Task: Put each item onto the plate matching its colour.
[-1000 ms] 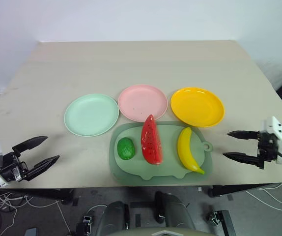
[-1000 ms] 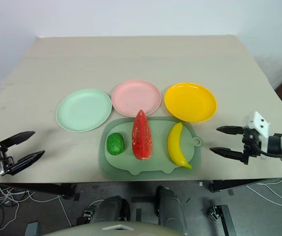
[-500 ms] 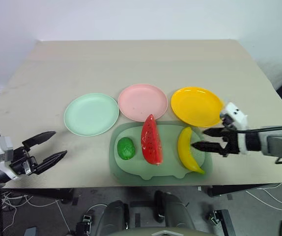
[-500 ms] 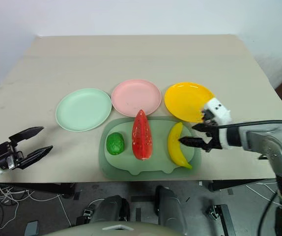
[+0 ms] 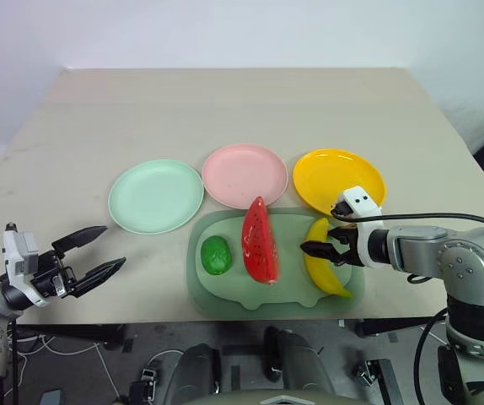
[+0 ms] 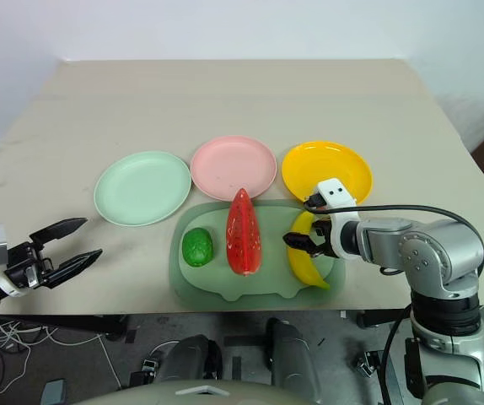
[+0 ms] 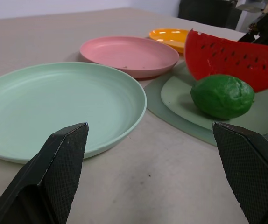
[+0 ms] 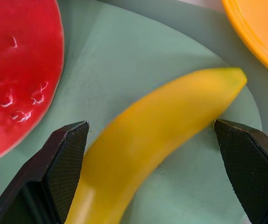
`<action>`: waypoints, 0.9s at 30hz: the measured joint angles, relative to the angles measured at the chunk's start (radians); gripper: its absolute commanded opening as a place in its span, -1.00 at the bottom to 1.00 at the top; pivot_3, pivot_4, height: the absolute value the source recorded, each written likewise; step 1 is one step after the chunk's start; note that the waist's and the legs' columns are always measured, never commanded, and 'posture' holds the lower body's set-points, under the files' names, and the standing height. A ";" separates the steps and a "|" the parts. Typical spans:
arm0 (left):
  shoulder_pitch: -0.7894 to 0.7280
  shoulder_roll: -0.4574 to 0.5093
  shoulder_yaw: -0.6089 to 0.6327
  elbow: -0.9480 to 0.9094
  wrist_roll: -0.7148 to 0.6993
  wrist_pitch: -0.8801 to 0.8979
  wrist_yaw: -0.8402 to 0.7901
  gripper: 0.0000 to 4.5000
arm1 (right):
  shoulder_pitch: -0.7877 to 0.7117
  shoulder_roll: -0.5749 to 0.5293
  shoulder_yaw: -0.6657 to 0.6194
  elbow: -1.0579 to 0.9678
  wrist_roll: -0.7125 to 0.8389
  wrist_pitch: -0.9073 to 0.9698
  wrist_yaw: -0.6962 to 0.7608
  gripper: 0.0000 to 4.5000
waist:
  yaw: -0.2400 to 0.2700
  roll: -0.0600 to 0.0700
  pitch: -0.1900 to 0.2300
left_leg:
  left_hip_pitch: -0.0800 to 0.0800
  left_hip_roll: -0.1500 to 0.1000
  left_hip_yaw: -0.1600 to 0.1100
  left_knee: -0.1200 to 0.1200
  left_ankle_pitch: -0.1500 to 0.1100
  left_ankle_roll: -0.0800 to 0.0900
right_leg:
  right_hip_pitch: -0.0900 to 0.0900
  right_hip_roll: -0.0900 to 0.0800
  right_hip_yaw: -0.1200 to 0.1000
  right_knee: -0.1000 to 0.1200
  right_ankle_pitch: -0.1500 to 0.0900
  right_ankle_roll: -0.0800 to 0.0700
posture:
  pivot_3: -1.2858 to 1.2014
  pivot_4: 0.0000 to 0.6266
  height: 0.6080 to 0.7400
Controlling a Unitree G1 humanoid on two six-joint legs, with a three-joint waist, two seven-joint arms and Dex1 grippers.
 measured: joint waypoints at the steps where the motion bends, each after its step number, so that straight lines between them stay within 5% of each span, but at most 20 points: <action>1: 0.000 0.000 0.000 0.000 0.000 -0.001 0.001 0.98 | 0.004 -0.004 0.010 -0.007 0.015 -0.004 -0.022 1.00 | 0.000 -0.001 -0.001 | 0.000 0.000 0.000 0.000 0.000 0.000 | 0.000 0.000 0.000 0.000 0.000 -0.001 | 0.03 -0.52 0.94; 3: -0.001 0.000 0.000 0.000 0.001 -0.005 0.006 0.98 | 0.006 -0.027 0.036 -0.018 0.056 -0.006 -0.055 1.00 | 0.000 -0.003 -0.002 | 0.001 0.000 -0.001 0.000 0.000 0.000 | 0.001 0.000 0.000 0.000 -0.001 -0.001 | 0.03 -0.52 0.94; 13: -0.015 0.000 -0.002 0.002 0.002 -0.014 0.010 1.00 | 0.007 -0.202 0.113 -0.029 0.311 0.004 -0.051 -0.27 | 0.001 -0.006 -0.004 | 0.000 0.001 -0.002 0.000 0.000 0.000 | 0.002 0.000 -0.001 -0.001 -0.001 -0.001 | 0.03 -0.52 0.94; 19: -0.037 0.000 -0.010 0.021 0.006 -0.015 0.010 1.00 | -0.097 -0.288 0.116 0.046 0.487 0.011 0.035 -0.28 | -0.001 -0.005 -0.003 | 0.000 0.001 -0.002 0.000 0.000 0.000 | 0.001 0.000 -0.001 -0.001 -0.001 -0.001 | 0.03 -0.52 0.94; 27: -0.036 0.000 -0.019 0.027 0.013 -0.016 0.011 1.00 | -0.238 -0.264 0.113 0.231 0.338 -0.022 0.039 -0.28 | 0.001 -0.005 -0.003 | -0.001 0.001 -0.001 0.000 0.000 0.000 | 0.000 -0.001 -0.001 -0.001 0.000 0.001 | 0.03 -0.52 0.94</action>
